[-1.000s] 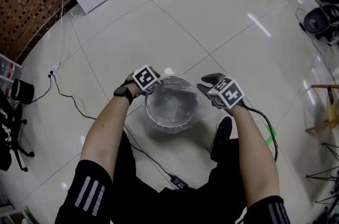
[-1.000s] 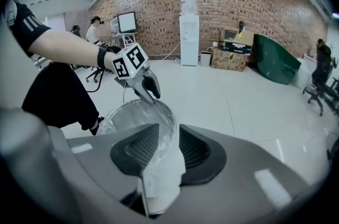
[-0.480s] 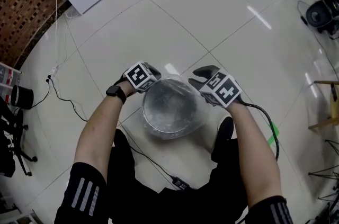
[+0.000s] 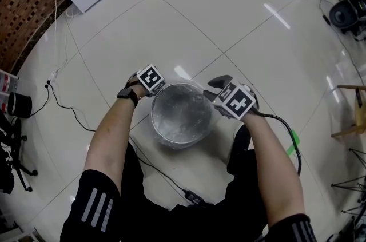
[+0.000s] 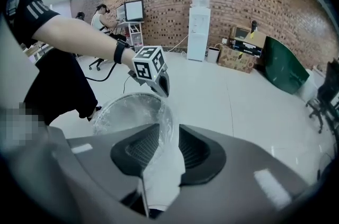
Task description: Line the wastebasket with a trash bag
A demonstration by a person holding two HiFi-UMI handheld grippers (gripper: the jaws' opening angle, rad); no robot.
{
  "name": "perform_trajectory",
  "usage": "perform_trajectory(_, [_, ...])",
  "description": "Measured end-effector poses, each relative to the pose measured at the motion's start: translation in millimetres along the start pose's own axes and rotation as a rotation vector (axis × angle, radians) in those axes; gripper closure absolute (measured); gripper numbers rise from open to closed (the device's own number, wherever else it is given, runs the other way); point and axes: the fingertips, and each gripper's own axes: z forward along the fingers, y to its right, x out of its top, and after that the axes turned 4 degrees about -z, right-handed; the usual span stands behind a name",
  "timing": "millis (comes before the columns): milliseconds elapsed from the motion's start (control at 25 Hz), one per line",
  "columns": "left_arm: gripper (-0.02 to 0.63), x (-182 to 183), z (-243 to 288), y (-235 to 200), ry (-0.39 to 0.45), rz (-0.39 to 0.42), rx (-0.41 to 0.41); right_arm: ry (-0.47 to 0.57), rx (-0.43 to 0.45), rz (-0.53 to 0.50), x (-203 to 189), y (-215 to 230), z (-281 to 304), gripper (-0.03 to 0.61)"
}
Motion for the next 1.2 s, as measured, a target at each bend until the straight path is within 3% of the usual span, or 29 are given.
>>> perform_trajectory(80, [0.62, -12, 11, 5, -0.04, -0.02, -0.021, -0.021, -0.002, 0.01, -8, 1, 1, 0.449])
perform_trajectory(240, [0.6, -6, 23, -2, 0.027, -0.021, -0.007, -0.03, -0.014, 0.023, -12, 6, 1, 0.449])
perform_trajectory(320, [0.556, -7, 20, -3, 0.041, -0.024, -0.005, -0.018, -0.02, 0.016, -9, 8, -3, 0.449])
perform_trajectory(400, [0.501, -9, 9, -6, 0.04, -0.019, 0.011, -0.005, -0.03, 0.011, -6, 9, -8, 0.449])
perform_trajectory(560, [0.483, 4, -35, -18, 0.137, 0.002, 0.075, 0.014, -0.04, 0.015, -2, 8, -16, 0.449])
perform_trajectory(680, [0.47, 10, -73, -21, 0.164, 0.024, 0.097, 0.022, -0.051, 0.02, -1, 11, -22, 0.449])
perform_trajectory(880, [0.46, -9, -89, -20, 0.114, 0.018, 0.087, 0.013, -0.058, 0.05, -8, 6, -20, 0.449])
perform_trajectory(1200, [0.463, -45, -35, -2, 0.05, -0.074, 0.089, -0.01, -0.063, 0.016, -21, -13, -16, 0.449])
